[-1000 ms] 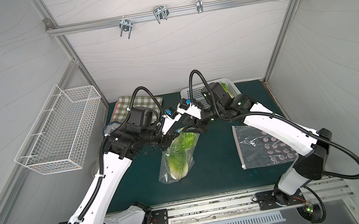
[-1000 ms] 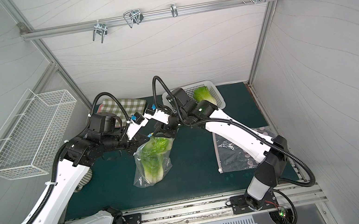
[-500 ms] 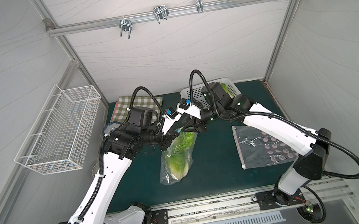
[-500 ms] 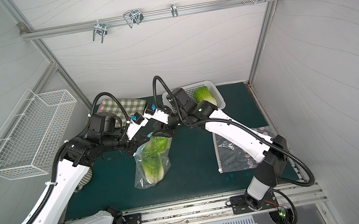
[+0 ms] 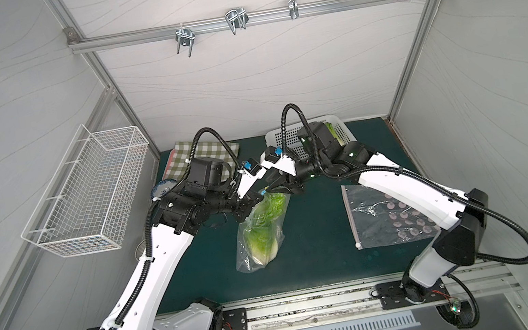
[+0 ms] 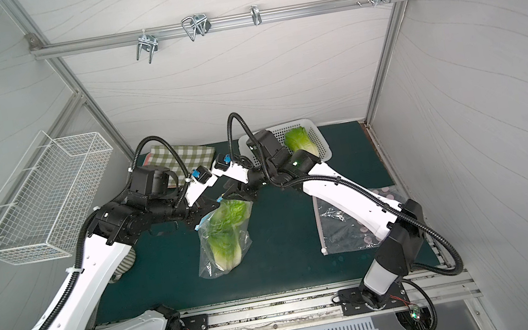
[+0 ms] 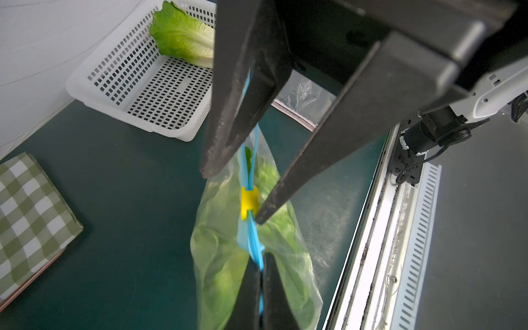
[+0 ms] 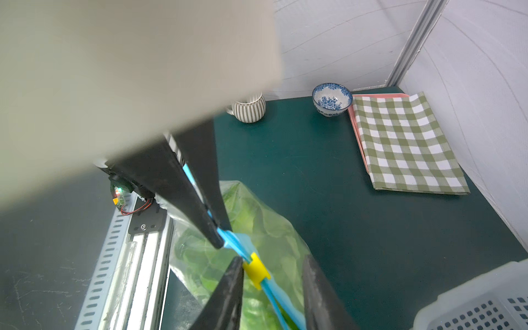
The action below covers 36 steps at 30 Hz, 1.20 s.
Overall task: Put the chinese cabbages into a zipper bag and zip it
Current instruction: Zip the zipper on the zipper food storage bag.
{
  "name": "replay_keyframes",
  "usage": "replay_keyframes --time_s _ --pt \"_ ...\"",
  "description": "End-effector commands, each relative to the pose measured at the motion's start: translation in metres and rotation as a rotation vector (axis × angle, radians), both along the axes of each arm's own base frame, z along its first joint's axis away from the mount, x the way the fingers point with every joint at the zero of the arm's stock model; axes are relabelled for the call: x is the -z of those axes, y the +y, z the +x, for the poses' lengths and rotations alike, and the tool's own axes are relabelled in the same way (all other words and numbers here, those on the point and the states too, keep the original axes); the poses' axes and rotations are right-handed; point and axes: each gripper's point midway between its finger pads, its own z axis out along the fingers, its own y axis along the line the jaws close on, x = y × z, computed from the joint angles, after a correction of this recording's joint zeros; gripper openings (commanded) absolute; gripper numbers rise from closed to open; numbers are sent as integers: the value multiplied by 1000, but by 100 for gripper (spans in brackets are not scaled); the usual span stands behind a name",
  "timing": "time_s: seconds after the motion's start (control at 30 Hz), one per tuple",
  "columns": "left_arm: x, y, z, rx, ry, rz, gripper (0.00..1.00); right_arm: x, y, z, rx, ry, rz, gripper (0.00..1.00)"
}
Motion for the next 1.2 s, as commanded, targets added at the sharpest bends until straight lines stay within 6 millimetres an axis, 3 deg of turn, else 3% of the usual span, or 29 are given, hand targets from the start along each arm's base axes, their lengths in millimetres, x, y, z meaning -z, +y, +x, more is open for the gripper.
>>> replay_keyframes --time_s 0.0,0.17,0.3,0.7,0.93,1.17 --pt "-35 -11 9 41 -130 -84 0 4 0 -19 -110 -12 -3 30" --pt "-37 -11 10 40 -127 -93 0 -2 -7 -25 -152 33 37 39" --pt "-35 -13 12 41 -115 -94 0 0 -5 -32 -188 55 39 39" --pt "-34 -10 13 15 -97 -85 0 -1 -11 -20 -117 26 22 14" --pt "-33 6 13 -44 -111 -8 0 -9 -44 -9 -29 -13 9 11" --pt "-28 35 20 -168 -149 81 0 25 -100 37 188 -22 -95 8"
